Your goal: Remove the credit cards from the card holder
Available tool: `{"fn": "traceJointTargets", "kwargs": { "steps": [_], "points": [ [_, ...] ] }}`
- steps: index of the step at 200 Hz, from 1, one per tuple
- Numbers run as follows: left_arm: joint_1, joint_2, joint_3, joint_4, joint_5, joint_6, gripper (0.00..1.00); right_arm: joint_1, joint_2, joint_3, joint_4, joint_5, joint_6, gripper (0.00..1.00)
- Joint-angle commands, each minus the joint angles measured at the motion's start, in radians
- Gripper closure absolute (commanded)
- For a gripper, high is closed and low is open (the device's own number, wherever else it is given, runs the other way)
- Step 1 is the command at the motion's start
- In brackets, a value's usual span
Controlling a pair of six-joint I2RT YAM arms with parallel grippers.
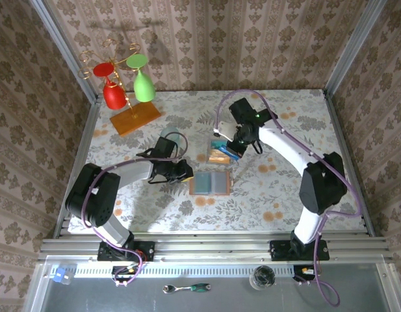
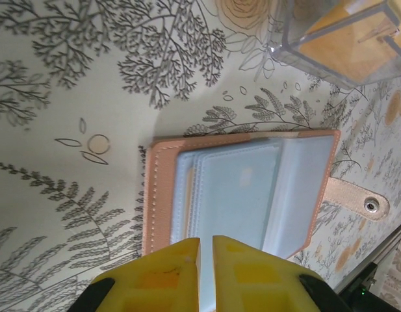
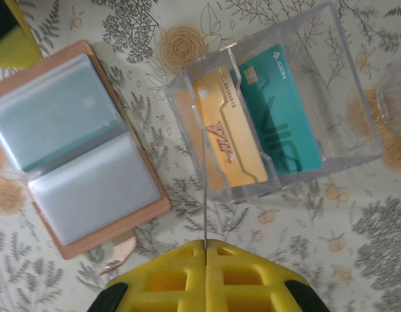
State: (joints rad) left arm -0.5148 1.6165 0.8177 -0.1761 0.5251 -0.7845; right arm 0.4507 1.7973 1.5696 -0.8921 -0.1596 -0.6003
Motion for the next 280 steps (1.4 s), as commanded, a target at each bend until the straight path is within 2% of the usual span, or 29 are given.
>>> {"fn": "traceJointTargets", "kwargs": {
  "steps": [1, 65, 121, 139, 280],
  "points": [
    [0.018, -0.029, -0.021, -0.014, -0.007, 0.021, 0.87, -0.018, 0.076, 0.118, -0.124, 0.032, -0.139, 1.0],
    [0.052, -0.057, -0.035, -0.027, -0.003, 0.024, 0.87, -0.065, 0.306, 0.472, -0.276, -0.025, -0.218, 1.0],
    [0.052, -0.06, -0.04, -0.026, -0.001, 0.019, 0.87, -0.071, 0.451, 0.669, -0.344, -0.055, -0.247, 1.0],
    [0.082, -0.06, -0.043, -0.025, 0.0, 0.018, 0.87, -0.071, 0.48, 0.7, -0.352, -0.059, -0.252, 1.0],
    [0.096, -0.08, -0.069, -0.016, 0.001, 0.01, 0.87, -0.07, 0.547, 0.758, -0.341, -0.074, -0.275, 1.0]
  ]
}}
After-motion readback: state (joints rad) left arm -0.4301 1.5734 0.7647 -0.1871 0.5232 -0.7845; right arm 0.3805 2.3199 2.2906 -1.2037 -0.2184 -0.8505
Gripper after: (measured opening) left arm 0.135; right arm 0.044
